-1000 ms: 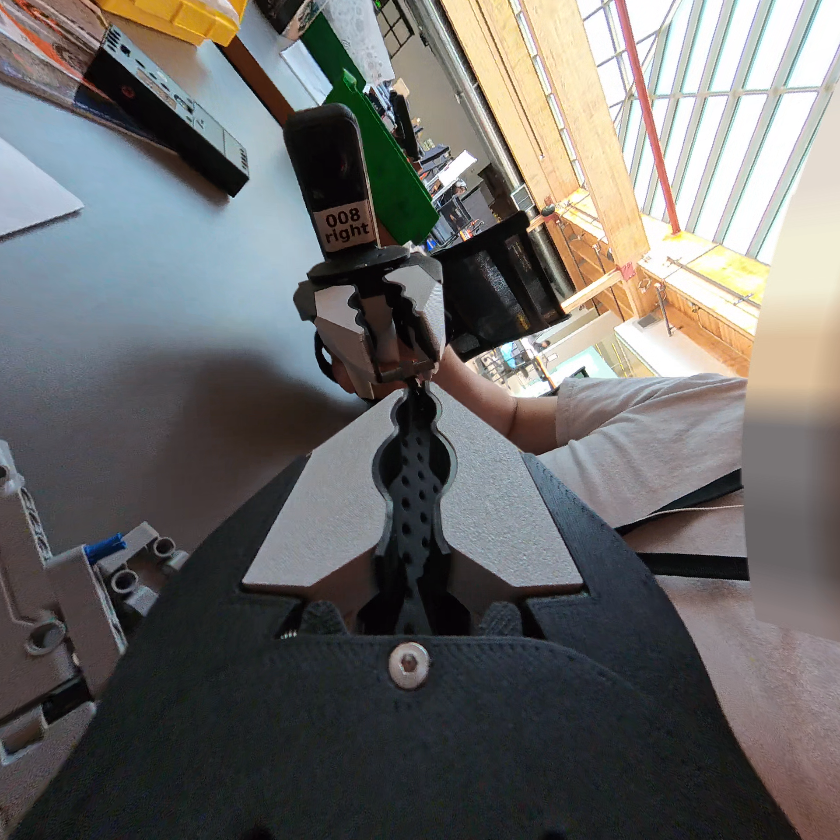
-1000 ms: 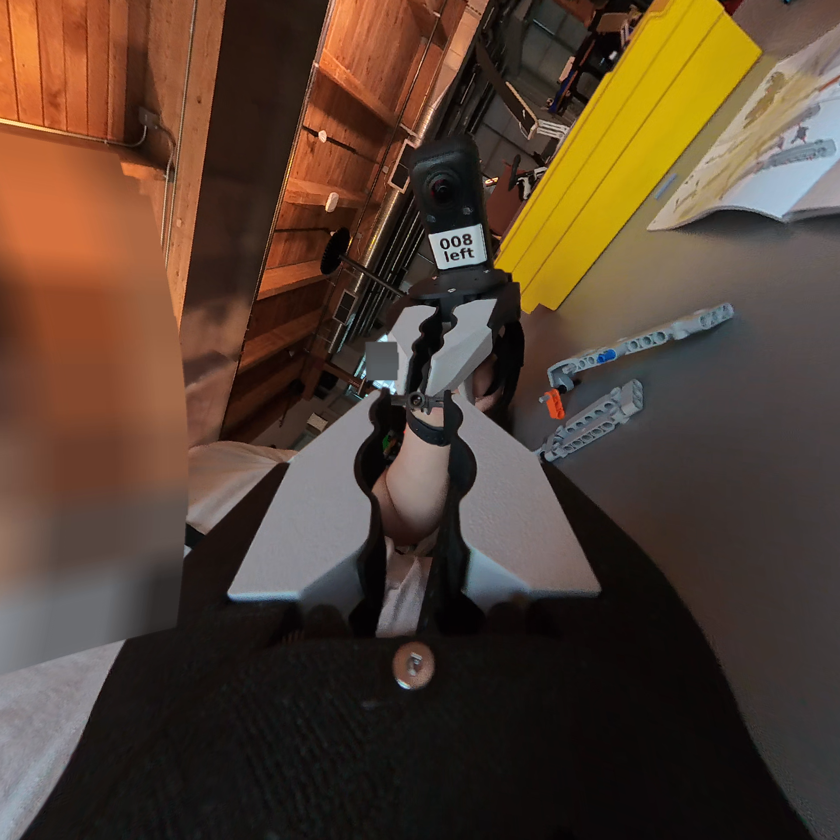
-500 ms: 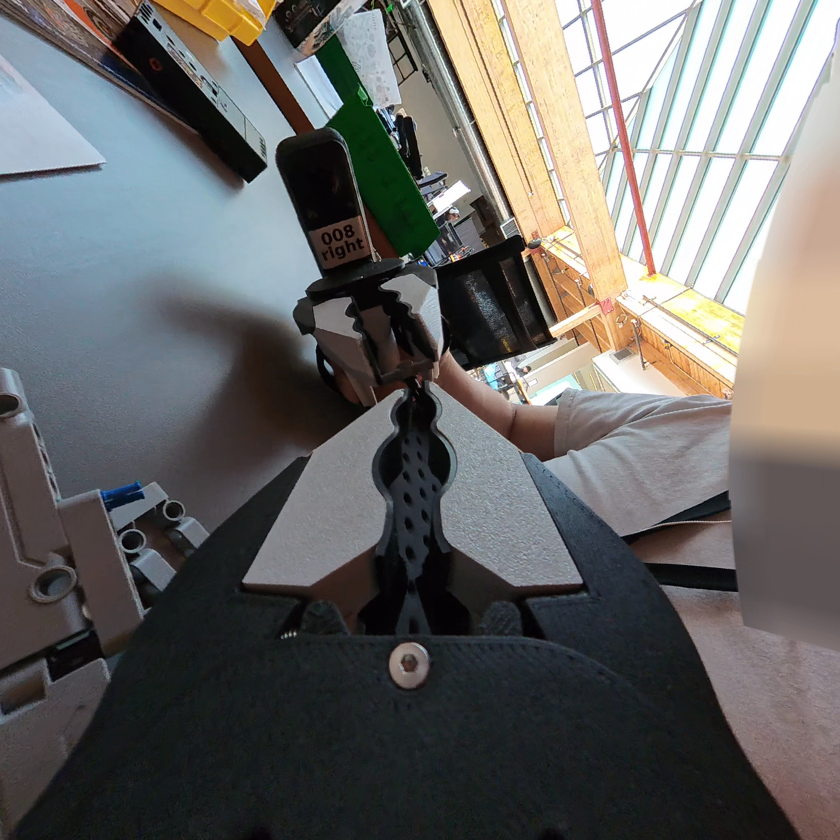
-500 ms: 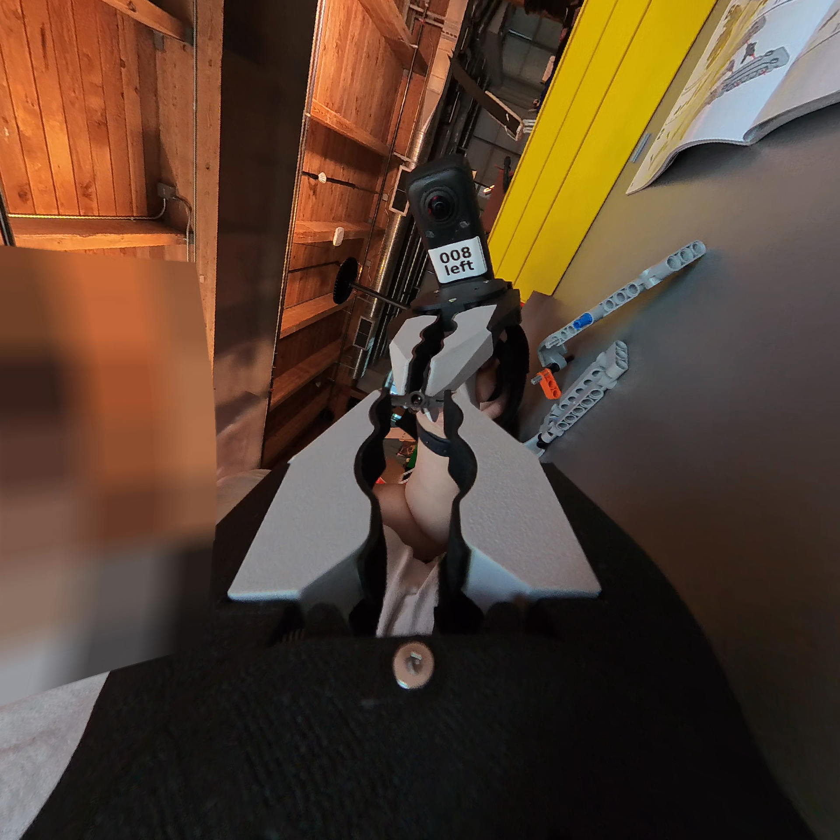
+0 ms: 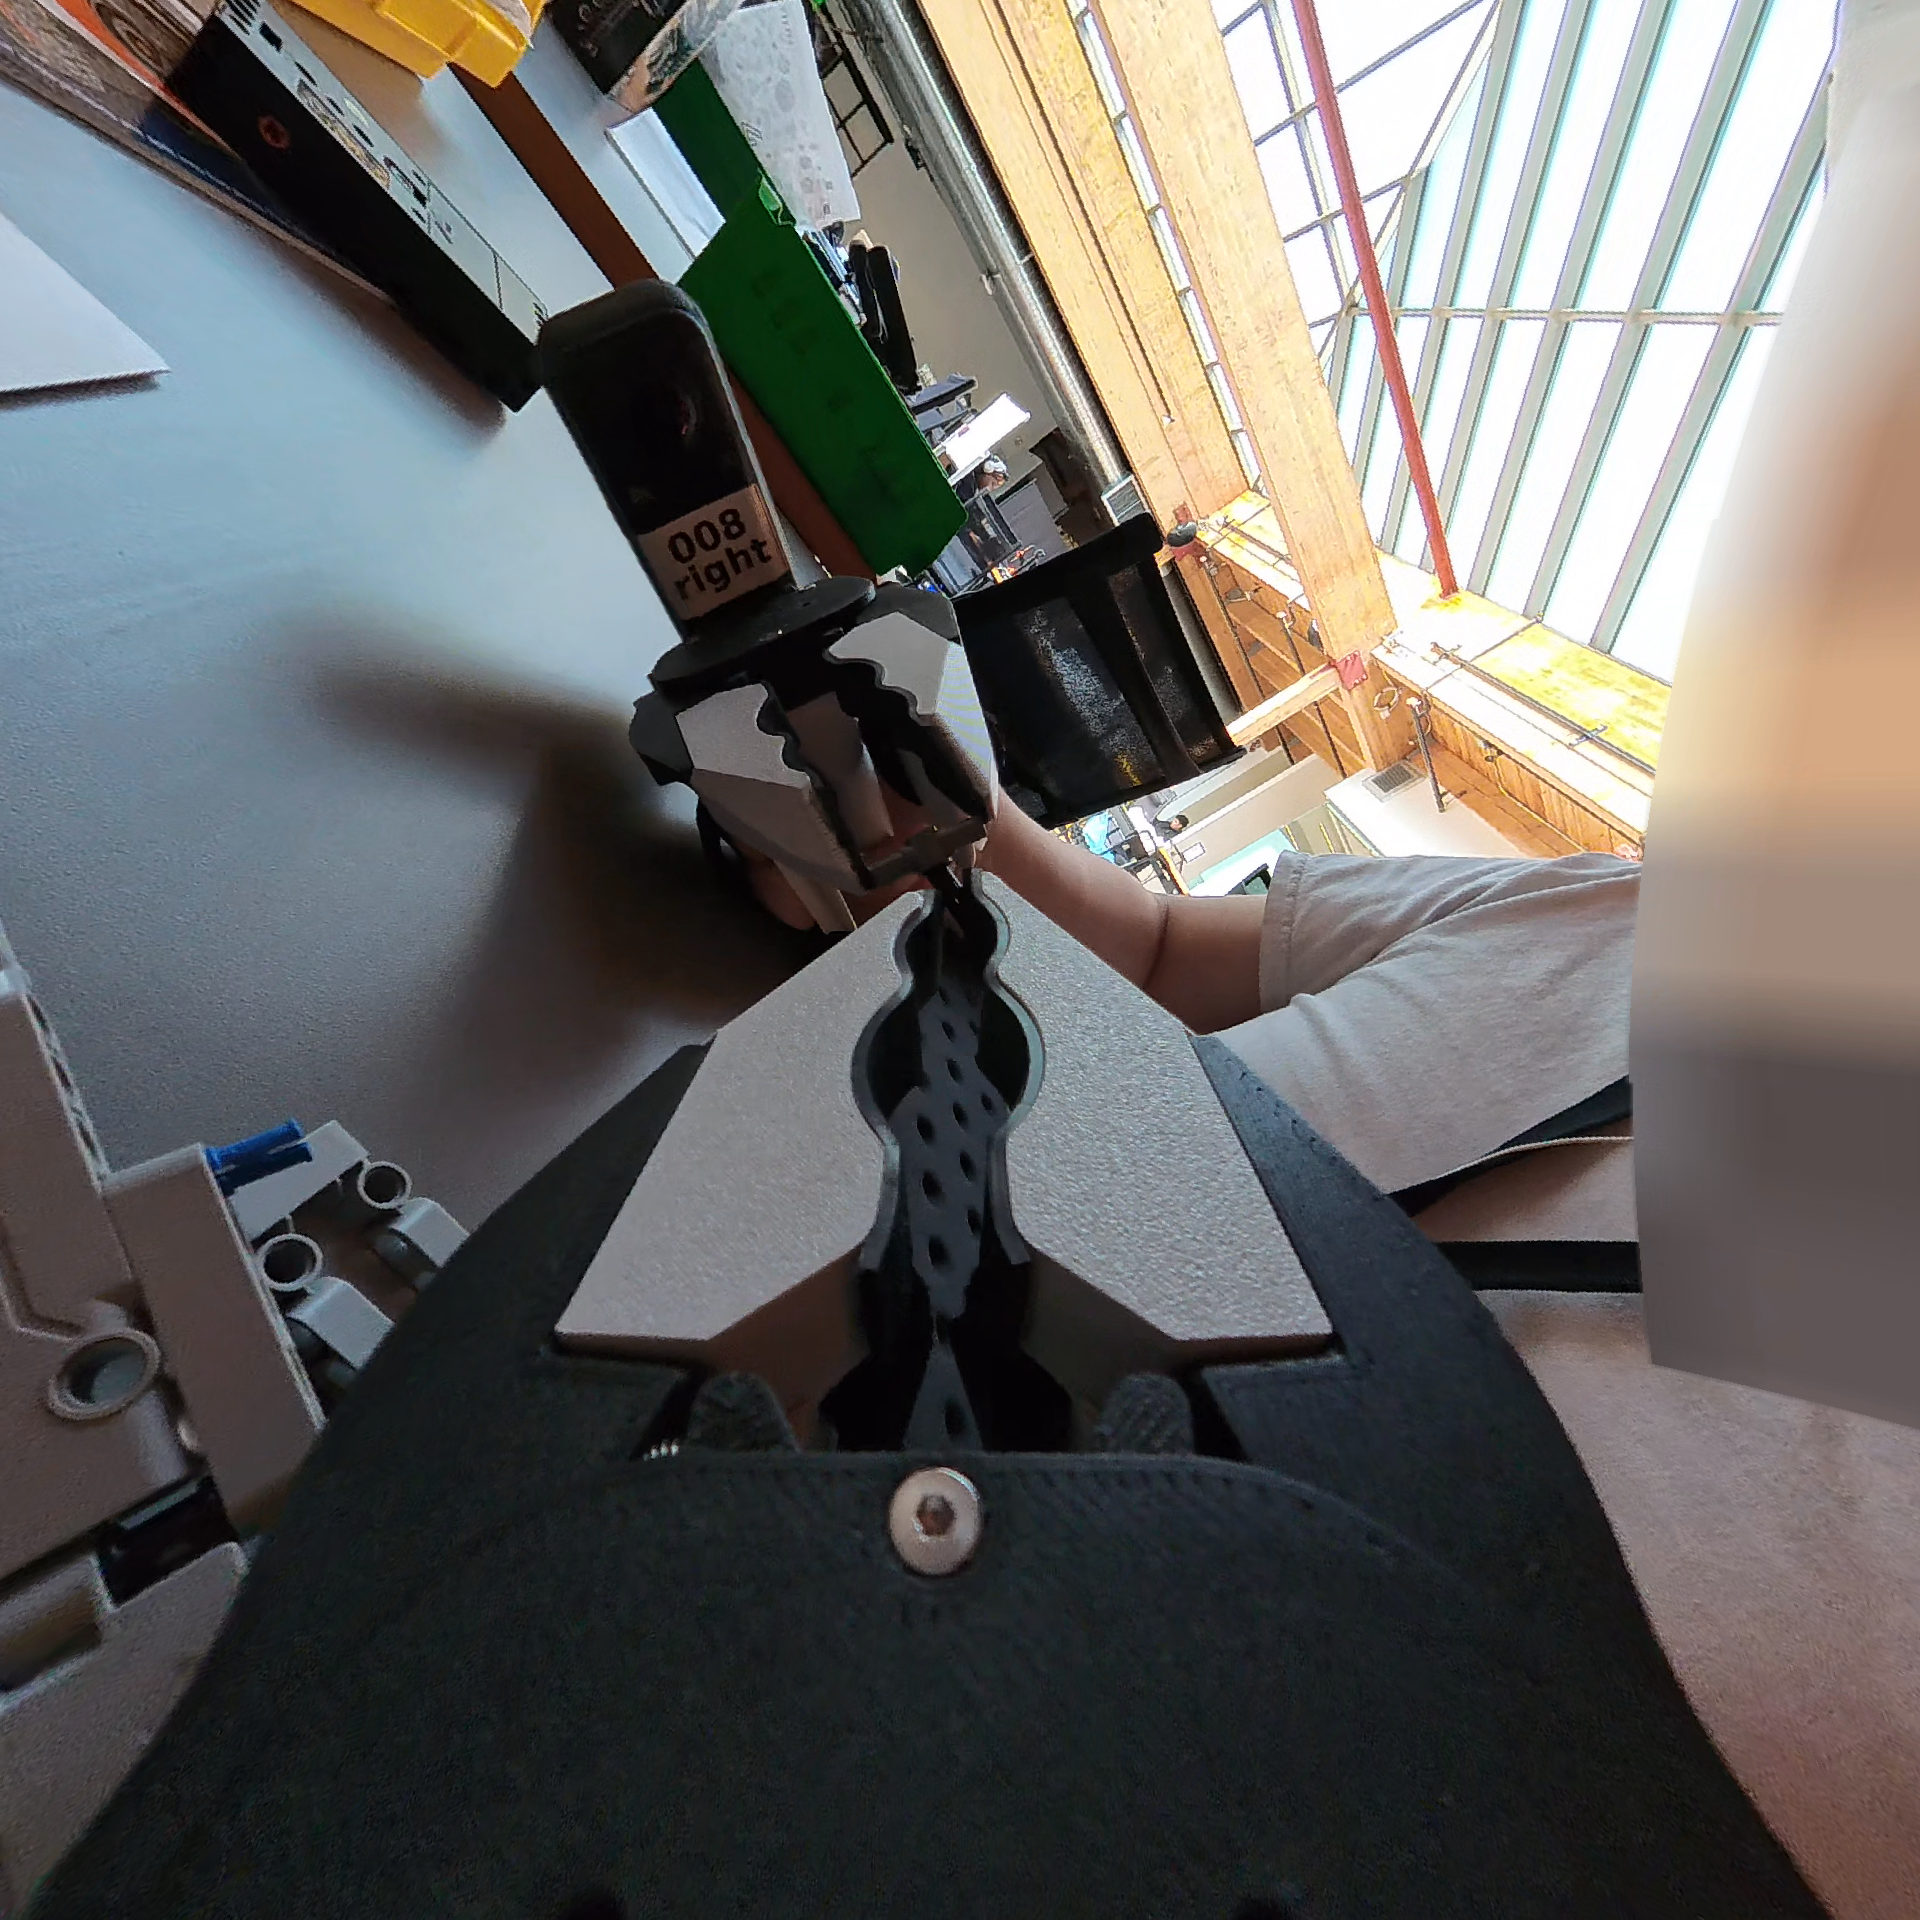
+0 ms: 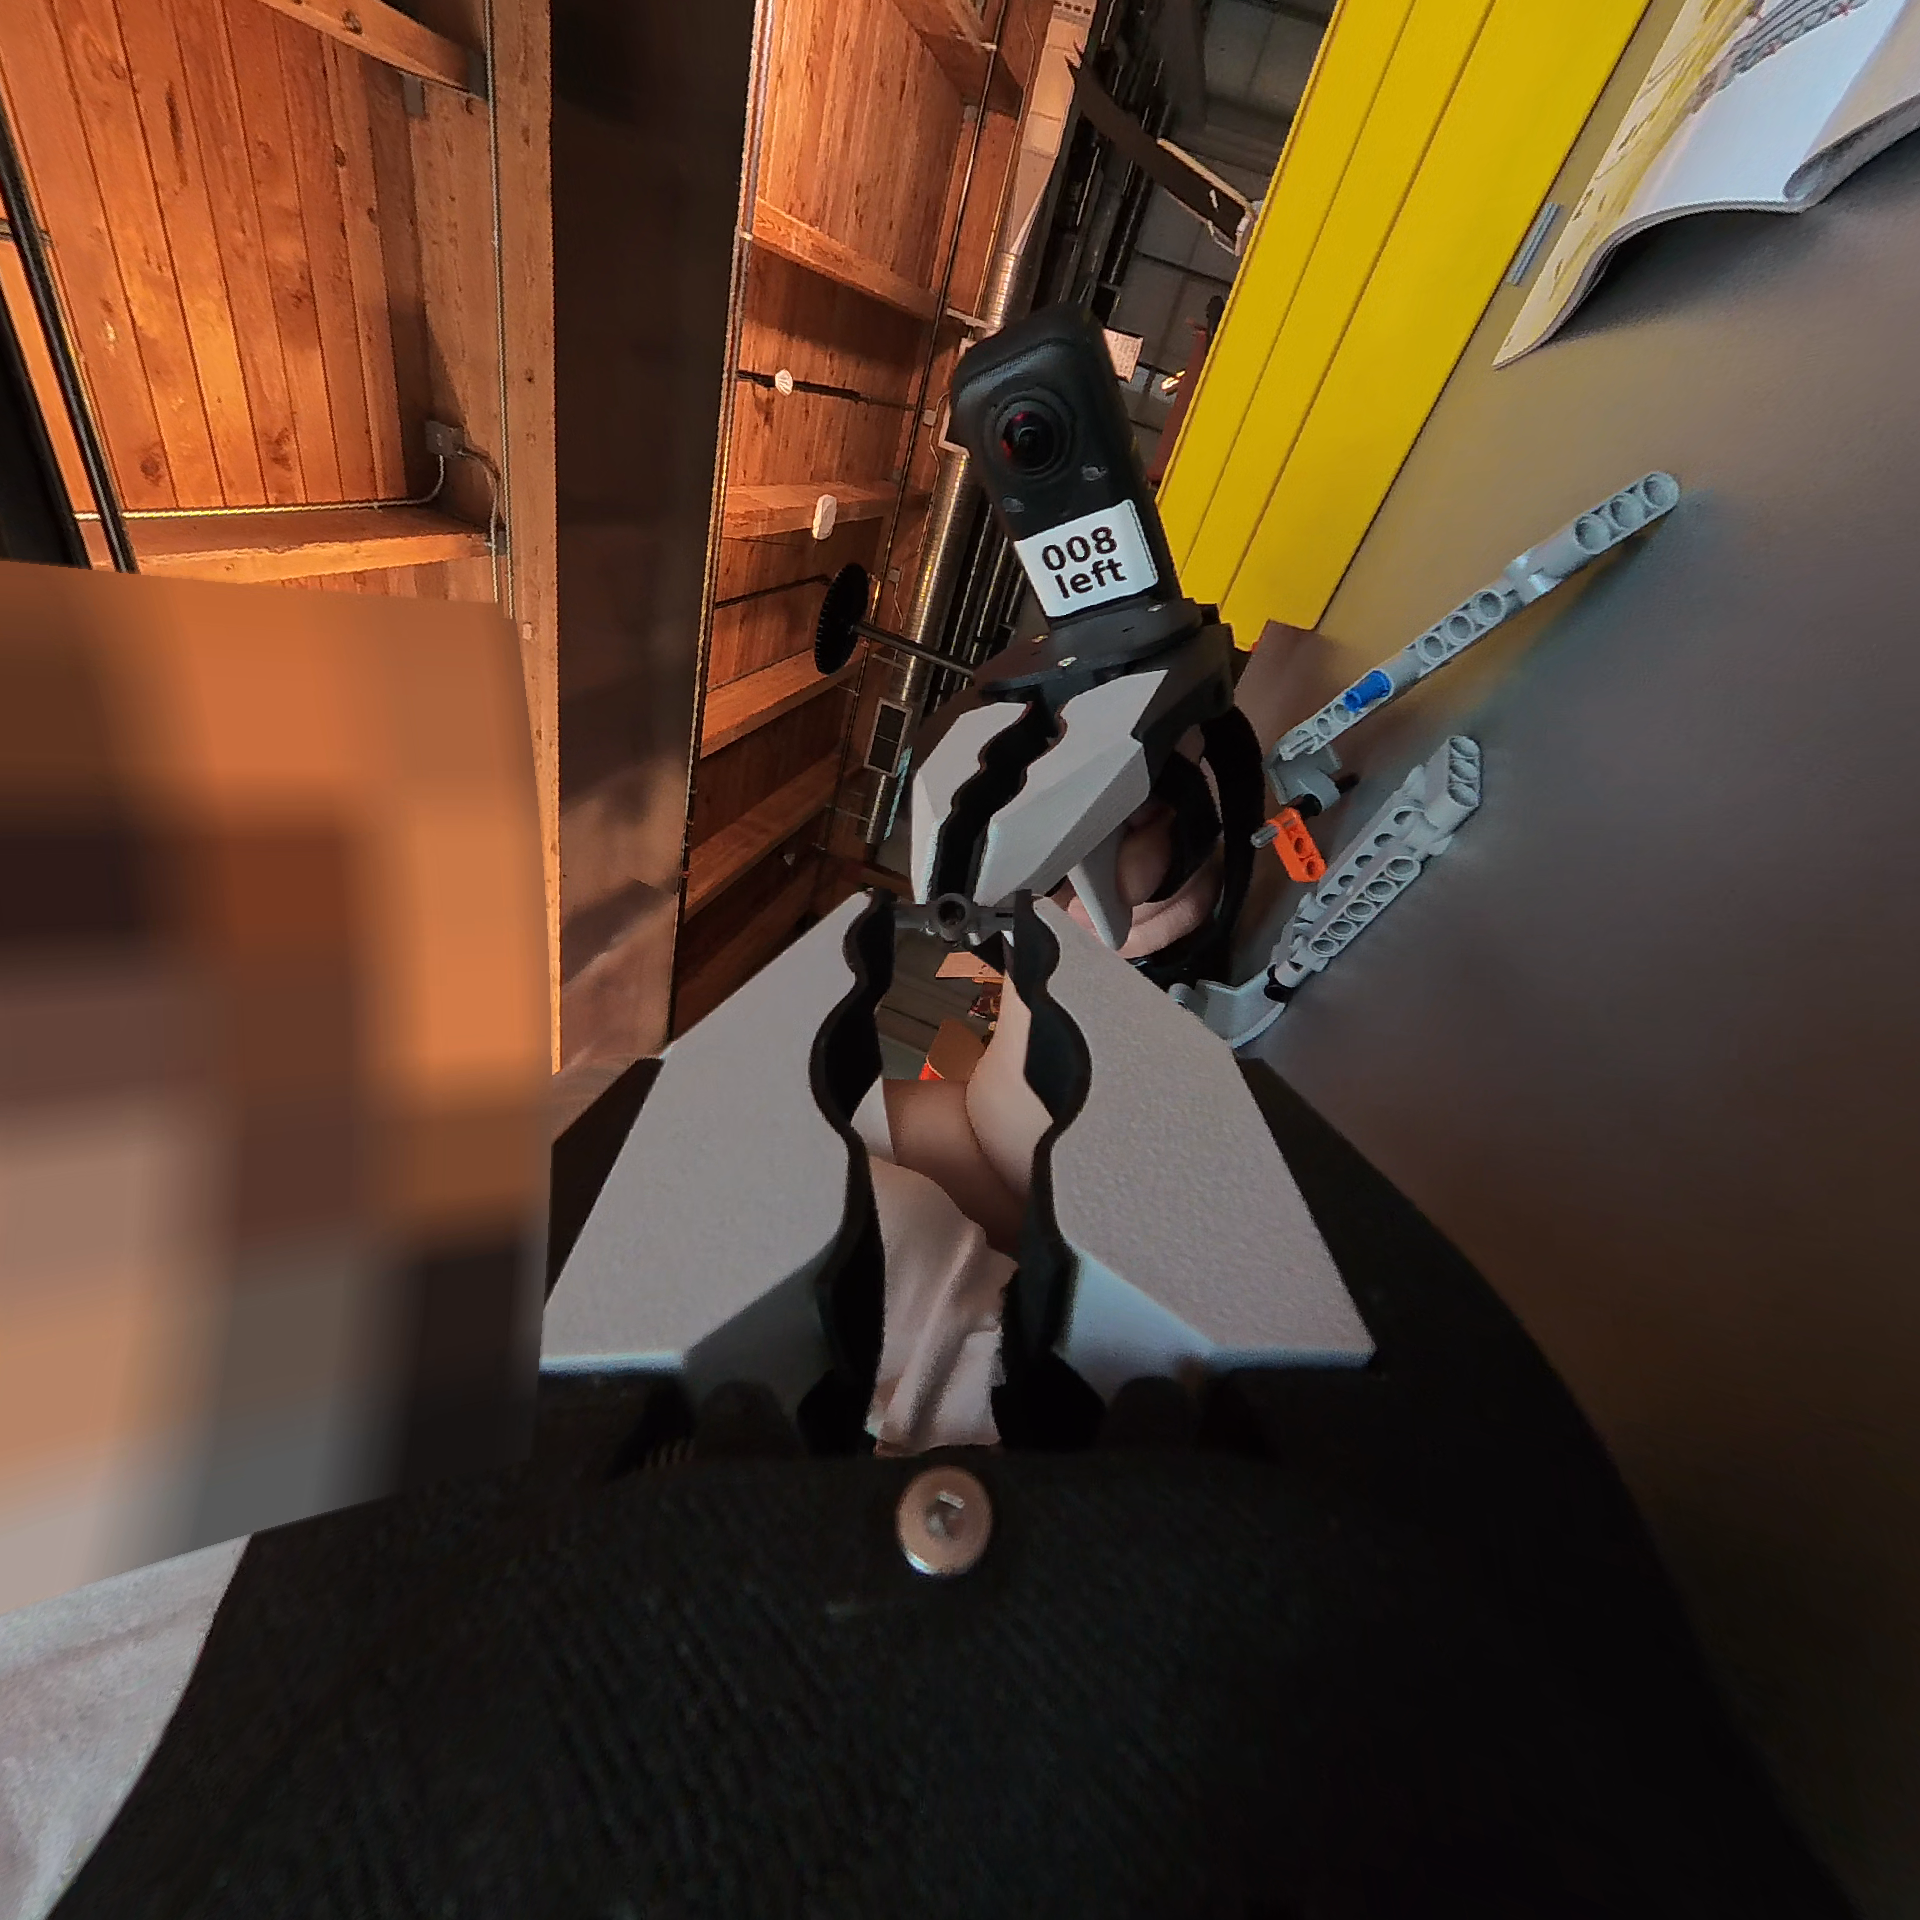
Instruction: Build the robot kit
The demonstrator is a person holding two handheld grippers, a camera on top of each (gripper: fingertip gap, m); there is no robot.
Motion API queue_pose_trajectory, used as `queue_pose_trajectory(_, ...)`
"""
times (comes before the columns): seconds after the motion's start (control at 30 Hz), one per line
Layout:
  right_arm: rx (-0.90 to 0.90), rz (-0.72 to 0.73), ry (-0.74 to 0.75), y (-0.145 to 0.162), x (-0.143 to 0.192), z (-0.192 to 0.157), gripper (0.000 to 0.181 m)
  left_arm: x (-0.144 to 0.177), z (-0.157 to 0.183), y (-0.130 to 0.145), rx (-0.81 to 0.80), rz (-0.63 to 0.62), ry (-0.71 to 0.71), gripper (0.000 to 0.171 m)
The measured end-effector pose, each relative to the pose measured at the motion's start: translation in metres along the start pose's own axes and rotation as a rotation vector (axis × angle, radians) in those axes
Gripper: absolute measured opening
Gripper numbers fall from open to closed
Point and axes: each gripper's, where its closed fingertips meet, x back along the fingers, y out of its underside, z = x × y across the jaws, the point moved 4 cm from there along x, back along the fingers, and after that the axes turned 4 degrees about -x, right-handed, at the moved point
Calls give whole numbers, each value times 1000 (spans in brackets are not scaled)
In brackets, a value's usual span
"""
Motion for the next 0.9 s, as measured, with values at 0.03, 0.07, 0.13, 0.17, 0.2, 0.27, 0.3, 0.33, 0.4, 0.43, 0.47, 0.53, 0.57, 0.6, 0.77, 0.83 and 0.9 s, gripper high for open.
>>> queue_pose_trajectory(0.03, 4, 0, 8, 0, 0, 1, 21, 0, -1, 0, -2, -1, -4, 0)
queue_pose_trajectory(0.07, 10, 1, 16, 0, 0, 1, 21, 0, -1, 0, -7, 0, -9, 0)
queue_pose_trajectory(0.13, 27, 3, 38, 0, 0, 2, 20, 1, -2, 1, -24, -2, -30, 0)
queue_pose_trajectory(0.17, 37, 8, 52, 0, 0, 3, 20, 1, -3, 1, -34, -1, -45, 0)
queue_pose_trajectory(0.2, 45, 13, 64, -1, 1, 3, 20, 1, -4, 0, -42, 0, -56, 0)
queue_pose_trajectory(0.27, 51, 25, 68, -2, 1, 3, 20, 2, -4, 0, -46, 11, -64, 0)
queue_pose_trajectory(0.3, 49, 32, 70, -3, 1, 4, 20, 1, -5, -1, -47, 16, -69, 0)
queue_pose_trajectory(0.33, 47, 40, 73, -3, 2, 4, 20, 1, -6, -1, -50, 20, -76, 0)
queue_pose_trajectory(0.4, 38, 57, 78, -5, 2, 5, 21, 1, -7, -2, -70, 23, -99, 0)
queue_pose_trajectory(0.43, 34, 61, 76, -6, 2, 5, 21, 0, -7, -3, -89, 21, -111, 0)
queue_pose_trajectory(0.47, 31, 62, 71, -6, 2, 5, 21, 0, -6, -3, -107, 19, -120, 0)
queue_pose_trajectory(0.53, 31, 63, 67, -7, 2, 5, 21, 0, -6, -4, -121, 19, -125, 0)
queue_pose_trajectory(0.57, 31, 62, 63, -6, 2, 4, 21, 0, -5, -4, -122, 21, -120, 0)
queue_pose_trajectory(0.6, 29, 60, 58, -6, 2, 4, 21, -1, -5, -4, -124, 21, -117, 0)
queue_pose_trajectory(0.77, 0, 53, 5, -5, 2, 0, 21, -2, 0, -5, -159, 27, -94, 0)
queue_pose_trajectory(0.83, -19, 49, -27, -5, 1, -3, 20, -3, 3, -6, -171, 32, -80, 0)
queue_pose_trajectory(0.9, -36, 49, -49, -5, 1, -4, 21, -3, 4, -6, -186, 33, -76, 0)
